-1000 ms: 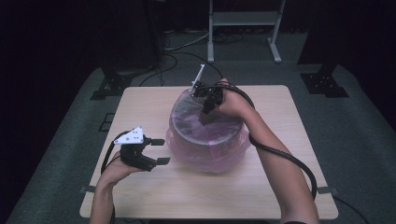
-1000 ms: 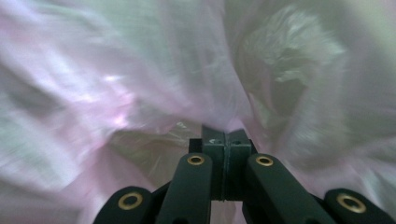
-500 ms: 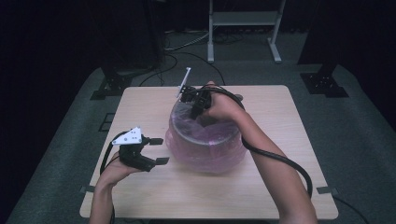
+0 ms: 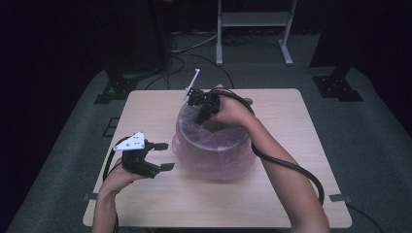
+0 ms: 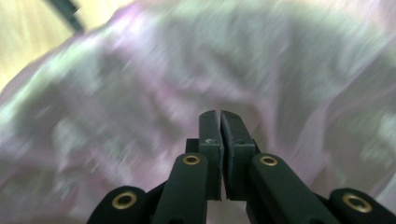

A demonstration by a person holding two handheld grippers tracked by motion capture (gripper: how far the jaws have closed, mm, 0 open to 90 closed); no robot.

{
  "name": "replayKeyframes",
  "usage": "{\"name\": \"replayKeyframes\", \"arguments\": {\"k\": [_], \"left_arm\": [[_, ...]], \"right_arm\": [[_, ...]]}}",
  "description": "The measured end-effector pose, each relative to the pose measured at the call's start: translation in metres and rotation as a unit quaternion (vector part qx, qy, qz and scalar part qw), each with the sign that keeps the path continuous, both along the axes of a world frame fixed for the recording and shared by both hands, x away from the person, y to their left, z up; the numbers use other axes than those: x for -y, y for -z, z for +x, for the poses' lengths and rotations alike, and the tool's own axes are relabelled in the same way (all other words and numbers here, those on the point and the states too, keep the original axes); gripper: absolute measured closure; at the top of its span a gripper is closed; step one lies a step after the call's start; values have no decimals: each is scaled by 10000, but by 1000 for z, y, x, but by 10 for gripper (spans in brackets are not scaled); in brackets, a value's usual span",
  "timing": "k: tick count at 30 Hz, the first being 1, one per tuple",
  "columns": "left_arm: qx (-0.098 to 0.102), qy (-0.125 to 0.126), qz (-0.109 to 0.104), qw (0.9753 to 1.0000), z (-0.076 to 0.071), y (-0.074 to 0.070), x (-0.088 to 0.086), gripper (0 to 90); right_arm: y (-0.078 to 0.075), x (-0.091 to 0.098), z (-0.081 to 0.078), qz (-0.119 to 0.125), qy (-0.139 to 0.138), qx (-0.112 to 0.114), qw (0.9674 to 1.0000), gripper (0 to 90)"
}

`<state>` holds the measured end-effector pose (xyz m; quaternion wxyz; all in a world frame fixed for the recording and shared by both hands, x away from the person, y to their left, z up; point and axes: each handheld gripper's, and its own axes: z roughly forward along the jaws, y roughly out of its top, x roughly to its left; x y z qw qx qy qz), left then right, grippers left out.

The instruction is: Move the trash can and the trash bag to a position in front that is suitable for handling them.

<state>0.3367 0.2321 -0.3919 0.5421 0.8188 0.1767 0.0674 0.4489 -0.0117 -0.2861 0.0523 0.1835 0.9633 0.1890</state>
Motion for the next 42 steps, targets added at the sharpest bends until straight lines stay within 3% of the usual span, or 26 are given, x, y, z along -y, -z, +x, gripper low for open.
{"name": "replayKeyframes", "arguments": {"k": [8, 9, 14, 18, 21, 25, 31, 35, 40, 42], "left_arm": [[-11, 4, 40, 10000, 0, 1, 3, 184], [-5, 16, 29, 10000, 0, 1, 3, 185], [-6, -10, 7, 10000, -1, 1, 3, 179], [-1, -21, 8, 10000, -1, 1, 3, 179], [-25, -31, 24, 10000, 0, 2, 3, 179], [-45, -18, 32, 10000, 1, 4, 4, 178], [-6, -83, 20, 10000, 0, 2, 5, 178], [-22, -171, 35, 9998, 0, 2, 4, 129], [-34, -163, 40, 9999, 1, 3, 5, 128], [-39, -166, 63, 9998, 1, 4, 5, 128]], "right_arm": [[6, 2, -35, -113, -447, -133, 9988, 878], [7, 1, -46, -168, -547, -199, 9982, 878], [8, 1, -60, -226, -689, -160, 9972, 863], [4, 9, -54, -125, -536, -87, 9984, 847], [-5, 30, -44, 92, -175, 15, 9998, 847], [-3, 51, -41, 9, 32, -3, 10000, 853], [4, 58, -53, -201, -193, -216, 9994, 897], [5, 58, -60, -233, -319, -355, 9986, 892], [-2, 65, -52, -11, -101, -165, 9998, 865], [-7, 73, -35, 75, 206, 19, 9998, 860]]}}
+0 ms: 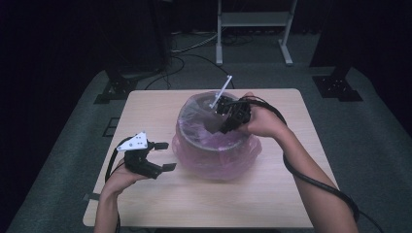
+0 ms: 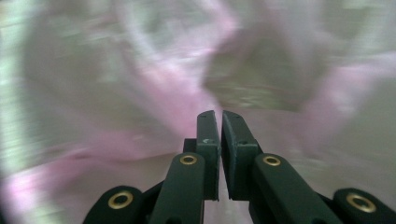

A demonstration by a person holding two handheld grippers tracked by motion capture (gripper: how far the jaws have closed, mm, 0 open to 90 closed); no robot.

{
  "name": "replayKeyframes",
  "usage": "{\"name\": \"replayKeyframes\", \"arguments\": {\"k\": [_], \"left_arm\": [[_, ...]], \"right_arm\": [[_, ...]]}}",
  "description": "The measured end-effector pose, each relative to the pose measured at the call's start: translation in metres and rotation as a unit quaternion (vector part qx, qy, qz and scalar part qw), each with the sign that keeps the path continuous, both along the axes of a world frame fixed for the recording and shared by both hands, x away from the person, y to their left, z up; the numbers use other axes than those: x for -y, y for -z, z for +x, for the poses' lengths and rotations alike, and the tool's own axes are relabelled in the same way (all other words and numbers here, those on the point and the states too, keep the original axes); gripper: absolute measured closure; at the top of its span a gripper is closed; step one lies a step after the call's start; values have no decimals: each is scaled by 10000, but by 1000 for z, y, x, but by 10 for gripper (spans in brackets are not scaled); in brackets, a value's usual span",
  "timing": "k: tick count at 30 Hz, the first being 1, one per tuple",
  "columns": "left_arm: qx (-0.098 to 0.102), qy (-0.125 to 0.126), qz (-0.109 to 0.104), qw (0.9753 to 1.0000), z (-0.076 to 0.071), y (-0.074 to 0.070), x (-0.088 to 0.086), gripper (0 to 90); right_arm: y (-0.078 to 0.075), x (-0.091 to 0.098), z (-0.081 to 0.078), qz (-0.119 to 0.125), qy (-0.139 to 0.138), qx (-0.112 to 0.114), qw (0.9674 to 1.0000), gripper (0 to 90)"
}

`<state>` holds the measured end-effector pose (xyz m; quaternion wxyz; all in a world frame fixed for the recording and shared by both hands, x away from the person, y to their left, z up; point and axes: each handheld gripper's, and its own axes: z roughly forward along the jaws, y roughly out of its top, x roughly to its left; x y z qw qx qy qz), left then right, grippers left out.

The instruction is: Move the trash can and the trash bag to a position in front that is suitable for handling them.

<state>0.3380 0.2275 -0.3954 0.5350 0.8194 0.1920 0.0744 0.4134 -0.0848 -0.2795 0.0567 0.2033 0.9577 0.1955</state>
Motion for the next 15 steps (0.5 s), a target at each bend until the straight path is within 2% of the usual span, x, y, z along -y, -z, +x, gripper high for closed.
{"name": "replayKeyframes", "arguments": {"k": [3, 4, 5, 9, 13, 15], "left_arm": [[-8, -32, -9, 10000, 0, 1, 0, 101], [-13, -39, -7, 10000, 1, 1, 0, 101], [-20, -35, -7, 10000, 1, 2, 0, 101], [-35, -38, -18, 10000, 1, 2, 0, 101], [-46, -27, -12, 10000, 2, 3, 0, 101], [-45, -28, -13, 10000, 2, 3, -1, 101]], "right_arm": [[1, 5, 18, 70, 232, 31, 9997, 858], [1, 5, 18, 70, 232, 31, 9997, 855], [4, 6, 30, 63, 355, 11, 9993, 850], [8, 6, 40, 40, 468, -26, 9989, 843], [15, 6, 58, -58, 634, -24, 9980, 845], [16, 5, 61, -74, 679, -18, 9977, 845]]}}
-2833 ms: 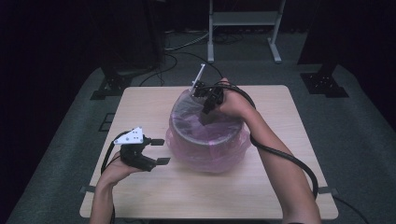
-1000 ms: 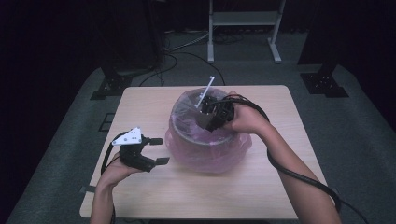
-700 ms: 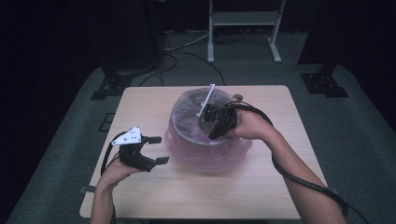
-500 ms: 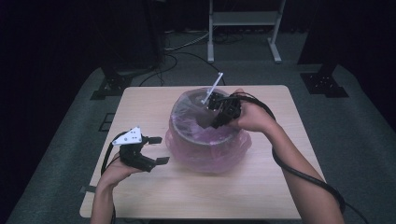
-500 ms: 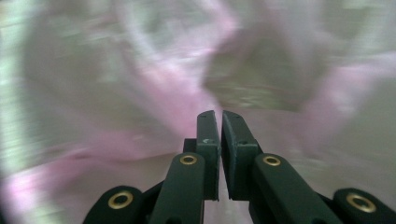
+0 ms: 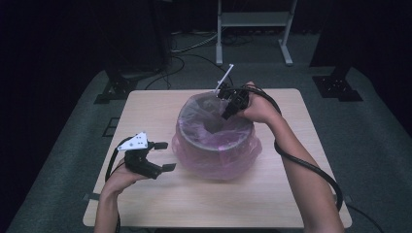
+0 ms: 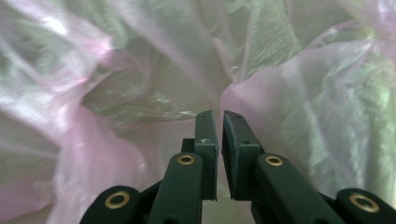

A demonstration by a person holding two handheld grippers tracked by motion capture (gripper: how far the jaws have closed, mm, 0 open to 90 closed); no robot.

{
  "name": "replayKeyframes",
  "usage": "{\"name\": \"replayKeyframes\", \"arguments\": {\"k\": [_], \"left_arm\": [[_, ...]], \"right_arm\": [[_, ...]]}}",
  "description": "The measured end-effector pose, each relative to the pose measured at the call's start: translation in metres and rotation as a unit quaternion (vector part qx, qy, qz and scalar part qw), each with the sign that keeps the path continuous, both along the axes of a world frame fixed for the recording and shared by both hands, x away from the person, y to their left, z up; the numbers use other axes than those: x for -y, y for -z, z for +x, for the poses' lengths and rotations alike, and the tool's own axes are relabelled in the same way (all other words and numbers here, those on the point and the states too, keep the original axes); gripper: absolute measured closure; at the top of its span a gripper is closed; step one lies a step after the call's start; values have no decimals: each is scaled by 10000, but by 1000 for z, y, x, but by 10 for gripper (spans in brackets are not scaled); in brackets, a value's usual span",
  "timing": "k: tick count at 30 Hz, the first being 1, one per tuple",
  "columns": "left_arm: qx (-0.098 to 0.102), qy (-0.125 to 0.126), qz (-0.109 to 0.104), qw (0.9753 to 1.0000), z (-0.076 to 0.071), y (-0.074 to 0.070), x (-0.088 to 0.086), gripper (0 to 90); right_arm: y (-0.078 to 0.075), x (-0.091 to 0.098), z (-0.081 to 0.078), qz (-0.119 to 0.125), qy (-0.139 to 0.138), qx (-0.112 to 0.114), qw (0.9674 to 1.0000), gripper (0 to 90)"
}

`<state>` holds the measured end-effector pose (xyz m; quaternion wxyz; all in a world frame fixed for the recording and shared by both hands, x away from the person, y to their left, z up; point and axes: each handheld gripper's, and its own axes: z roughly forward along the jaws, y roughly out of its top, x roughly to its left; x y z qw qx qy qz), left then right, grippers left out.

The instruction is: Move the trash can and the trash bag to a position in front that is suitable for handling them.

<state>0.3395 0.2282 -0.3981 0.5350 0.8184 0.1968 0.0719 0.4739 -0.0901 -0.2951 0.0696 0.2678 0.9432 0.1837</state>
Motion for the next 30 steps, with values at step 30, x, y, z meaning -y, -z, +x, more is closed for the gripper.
{"name": "replayKeyframes", "arguments": {"k": [30], "left_arm": [[0, -31, 20, 10000, -1, 0, 0, 101]], "right_arm": [[-1, -19, -84, -85, -1397, -258, 9898, 872]]}}
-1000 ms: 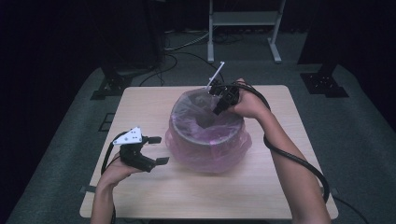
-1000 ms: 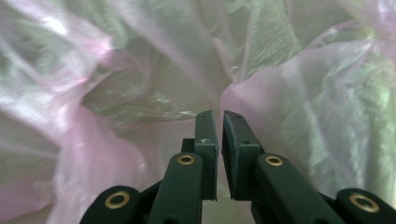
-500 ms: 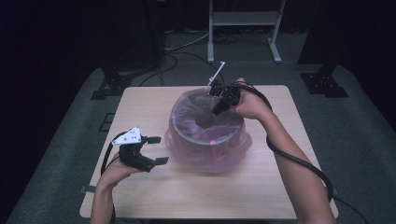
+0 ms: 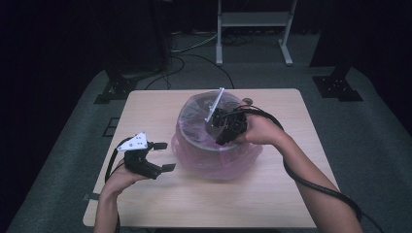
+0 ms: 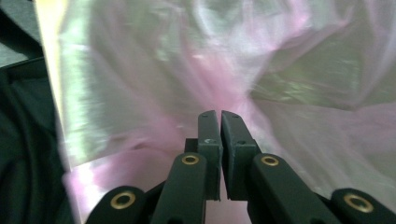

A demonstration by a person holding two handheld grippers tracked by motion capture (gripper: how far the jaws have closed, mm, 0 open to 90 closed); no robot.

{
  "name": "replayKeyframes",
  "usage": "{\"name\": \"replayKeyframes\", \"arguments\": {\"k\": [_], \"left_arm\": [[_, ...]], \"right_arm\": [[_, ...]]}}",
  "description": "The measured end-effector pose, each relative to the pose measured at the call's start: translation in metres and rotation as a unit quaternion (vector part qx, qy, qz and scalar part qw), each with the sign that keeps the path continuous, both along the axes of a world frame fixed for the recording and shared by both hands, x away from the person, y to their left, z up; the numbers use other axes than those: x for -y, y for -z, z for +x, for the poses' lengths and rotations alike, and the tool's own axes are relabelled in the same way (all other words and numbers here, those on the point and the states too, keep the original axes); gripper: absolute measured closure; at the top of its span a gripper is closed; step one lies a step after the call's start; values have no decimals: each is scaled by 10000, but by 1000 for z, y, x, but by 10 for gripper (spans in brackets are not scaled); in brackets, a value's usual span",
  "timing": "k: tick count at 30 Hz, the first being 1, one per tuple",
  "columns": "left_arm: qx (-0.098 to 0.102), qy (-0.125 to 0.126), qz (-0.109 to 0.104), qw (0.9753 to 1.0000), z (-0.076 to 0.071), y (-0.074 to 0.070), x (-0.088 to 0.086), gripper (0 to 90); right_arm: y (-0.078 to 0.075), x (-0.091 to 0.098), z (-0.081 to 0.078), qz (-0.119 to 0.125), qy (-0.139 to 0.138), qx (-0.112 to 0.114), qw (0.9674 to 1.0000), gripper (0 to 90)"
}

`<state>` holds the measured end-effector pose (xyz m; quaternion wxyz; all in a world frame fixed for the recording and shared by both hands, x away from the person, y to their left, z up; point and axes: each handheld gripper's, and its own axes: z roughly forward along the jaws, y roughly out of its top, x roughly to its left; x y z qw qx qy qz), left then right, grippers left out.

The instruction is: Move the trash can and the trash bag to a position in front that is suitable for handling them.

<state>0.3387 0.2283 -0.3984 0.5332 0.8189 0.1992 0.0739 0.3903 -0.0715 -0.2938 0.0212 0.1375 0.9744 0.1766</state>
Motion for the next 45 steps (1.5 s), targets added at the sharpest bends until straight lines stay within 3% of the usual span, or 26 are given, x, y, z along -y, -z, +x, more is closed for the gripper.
{"name": "replayKeyframes", "arguments": {"k": [7, 15, 20, 29, 32, 35, 36, 38, 39, 40, 41, 42, 43, 44, 45], "left_arm": [[13, -1, -7, 10000, 0, 0, 0, 100], [-2, -5, 9, 10000, 1, 1, -1, 100], [-17, -9, -46, 10000, 2, 2, -4, 100], [-15, -15, -65, 10000, 2, 2, -6, 99], [-24, -22, -76, 10000, 4, 3, -7, 99], [-59, -40, -31, 10000, 5, 5, -6, 88], [-74, -41, -35, 10000, 5, 7, -5, 88], [-79, -27, -29, 10000, 5, 7, -5, 88], [-85, -25, -29, 10000, 5, 7, -4, 88], [-93, -35, -30, 9999, 6, 8, -4, 88], [-87, -43, -20, 10000, 6, 8, -5, 88], [-86, -57, -14, 9999, 6, 8, -5, 88], [-85, -64, -8, 9999, 6, 8, -5, 88], [-88, -72, -10, 9999, 6, 8, -5, 88], [-88, -72, -10, 9999, 6, 8, -5, 88]], "right_arm": [[-2, -1, -4, 92, -86, -100, 9999, 872], [-12, 2, 13, 363, 247, 213, 9988, 852], [-10, -18, 36, 324, 401, 211, 9985, 847], [-3, -50, 55, 317, 383, 99, 9987, 844], [-4, -51, 55, 343, 374, 146, 9986, 807], [-9, -42, 53, 550, 421, 170, 9974, 728], [-14, -30, 52, 762, 529, 181, 9955, 648], [-17, -23, 51, 878, 600, 213, 9941, 611], [-20, -13, 52, 1048, 700, 232, 9918, 566], [-26, 2, 54, 1324, 847, 323, 9870, 493], [-26, 2, 54, 1324, 847, 323, 9870, 493], [-28, 8, 54, 1425, 914, 335, 9850, 468], [-30, 15, 54, 1542, 963, 387, 9826, 436], [-35, 29, 53, 1762, 1108, 488, 9769, 392], [-35, 29, 53, 1762, 1108, 488, 9769, 392]]}}
